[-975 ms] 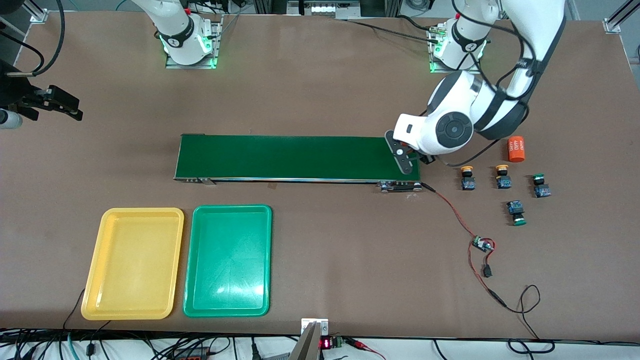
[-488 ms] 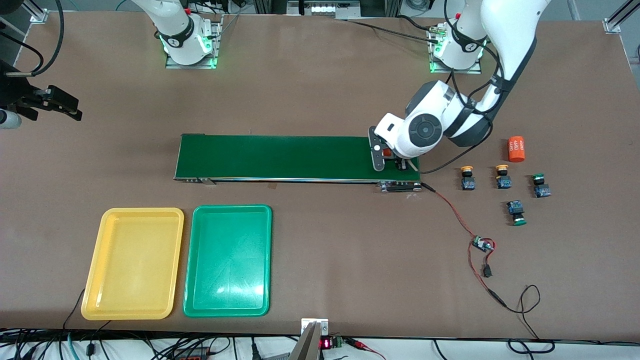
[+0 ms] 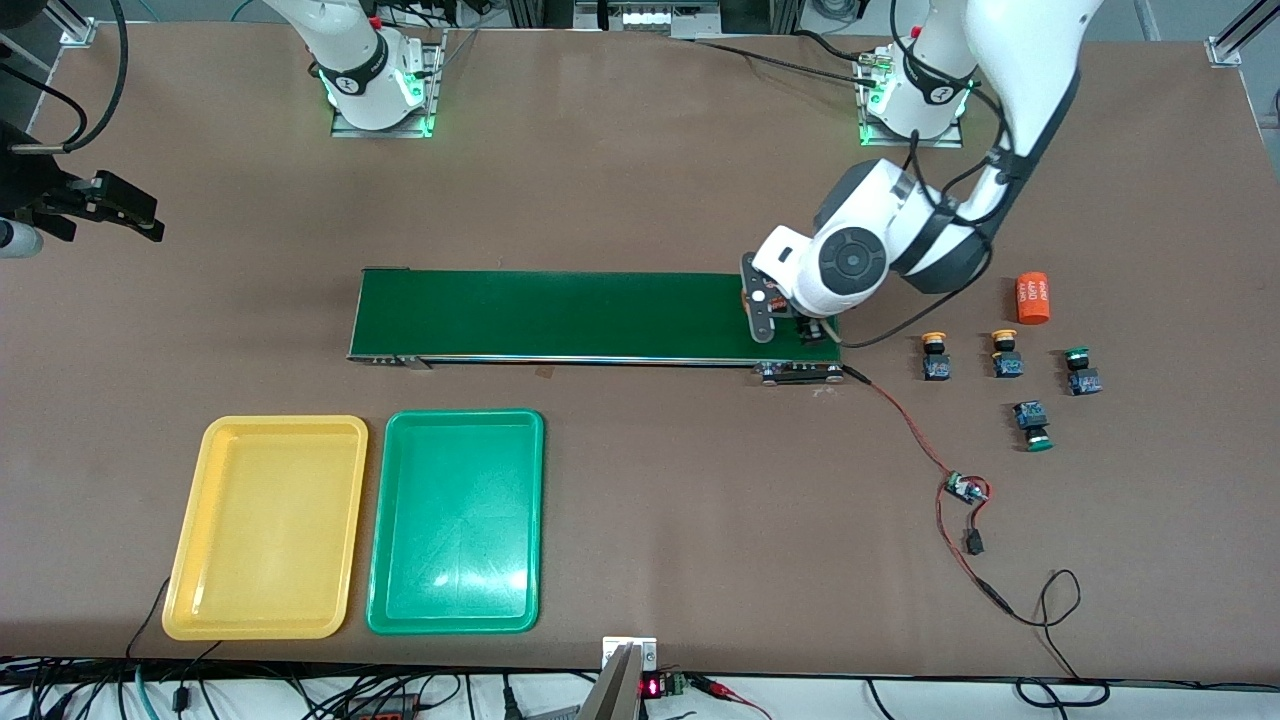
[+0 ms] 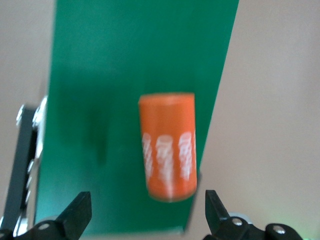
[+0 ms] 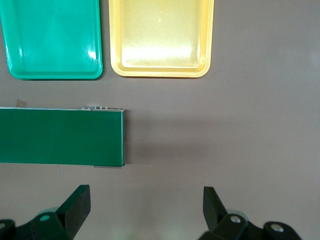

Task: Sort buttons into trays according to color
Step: 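Set the orange cylinder on the belt, open the left gripper, withdraw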

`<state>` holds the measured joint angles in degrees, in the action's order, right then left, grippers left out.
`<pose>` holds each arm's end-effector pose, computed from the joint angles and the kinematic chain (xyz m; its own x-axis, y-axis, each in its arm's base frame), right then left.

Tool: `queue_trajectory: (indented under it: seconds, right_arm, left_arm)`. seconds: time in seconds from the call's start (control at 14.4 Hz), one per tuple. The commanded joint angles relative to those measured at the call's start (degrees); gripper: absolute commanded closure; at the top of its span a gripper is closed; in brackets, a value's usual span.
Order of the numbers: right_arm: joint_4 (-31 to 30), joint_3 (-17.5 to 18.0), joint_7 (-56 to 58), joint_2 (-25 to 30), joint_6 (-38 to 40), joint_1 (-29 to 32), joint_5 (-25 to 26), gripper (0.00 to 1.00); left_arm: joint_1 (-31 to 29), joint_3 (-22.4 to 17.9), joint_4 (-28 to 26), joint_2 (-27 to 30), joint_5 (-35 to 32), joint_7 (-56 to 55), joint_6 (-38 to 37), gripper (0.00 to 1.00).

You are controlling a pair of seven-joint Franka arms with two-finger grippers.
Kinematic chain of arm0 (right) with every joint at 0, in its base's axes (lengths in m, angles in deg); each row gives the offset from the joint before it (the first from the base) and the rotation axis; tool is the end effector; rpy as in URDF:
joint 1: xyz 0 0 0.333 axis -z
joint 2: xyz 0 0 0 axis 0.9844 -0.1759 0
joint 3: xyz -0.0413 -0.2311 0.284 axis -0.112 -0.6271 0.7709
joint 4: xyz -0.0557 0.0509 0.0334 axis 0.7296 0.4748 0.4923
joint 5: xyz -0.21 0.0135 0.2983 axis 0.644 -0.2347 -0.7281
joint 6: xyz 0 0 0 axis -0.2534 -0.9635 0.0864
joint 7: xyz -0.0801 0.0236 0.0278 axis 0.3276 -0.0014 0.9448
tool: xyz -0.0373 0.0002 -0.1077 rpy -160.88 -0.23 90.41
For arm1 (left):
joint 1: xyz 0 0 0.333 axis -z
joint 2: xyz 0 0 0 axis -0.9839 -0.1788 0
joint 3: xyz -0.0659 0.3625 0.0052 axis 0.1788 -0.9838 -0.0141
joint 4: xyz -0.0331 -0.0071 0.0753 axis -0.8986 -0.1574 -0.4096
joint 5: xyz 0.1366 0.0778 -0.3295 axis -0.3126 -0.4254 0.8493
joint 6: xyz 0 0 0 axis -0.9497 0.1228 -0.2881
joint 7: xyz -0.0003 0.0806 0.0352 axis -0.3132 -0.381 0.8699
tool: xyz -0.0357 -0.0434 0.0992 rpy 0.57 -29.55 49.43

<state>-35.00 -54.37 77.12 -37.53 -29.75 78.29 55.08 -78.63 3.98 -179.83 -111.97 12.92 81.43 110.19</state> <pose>0.5120 -0.0241 0.6447 0.9988 0.0171 -0.0468 0.0184 -0.9994 0.0288 0.5173 -0.2584 0.3442 0.2174 -0.9680 -0.1254 -0.9249 -0.2453 0.2906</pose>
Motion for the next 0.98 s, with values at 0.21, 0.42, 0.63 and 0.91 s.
queue_trajectory:
  seconds: [0.21, 0.42, 0.63, 0.91]
  right_arm:
    - [-0.77, 0.25, 0.14, 0.86, -0.3, 0.53, -0.97, 0.0]
    - [-0.77, 0.25, 0.14, 0.86, -0.3, 0.53, -0.88, 0.0]
    - [-0.77, 0.25, 0.14, 0.86, -0.21, 0.53, -0.97, 0.0]
    - [-0.77, 0.25, 0.14, 0.86, -0.21, 0.53, -0.97, 0.0]
  left_arm:
    - [-9.22, -0.39, 8.92, 2.74, -0.82, -13.44, -14.64, 0.0]
    - [-10.65, -0.91, 10.95, 2.74, -0.91, -29.34, -14.91, 0.0]
    - [-12.32, -4.33, 13.75, 1.6, -1.34, -38.27, -14.91, 0.0]
    - [-12.85, -5.4, 20.36, -4.37, -6.43, -40.1, -18.59, 0.0]
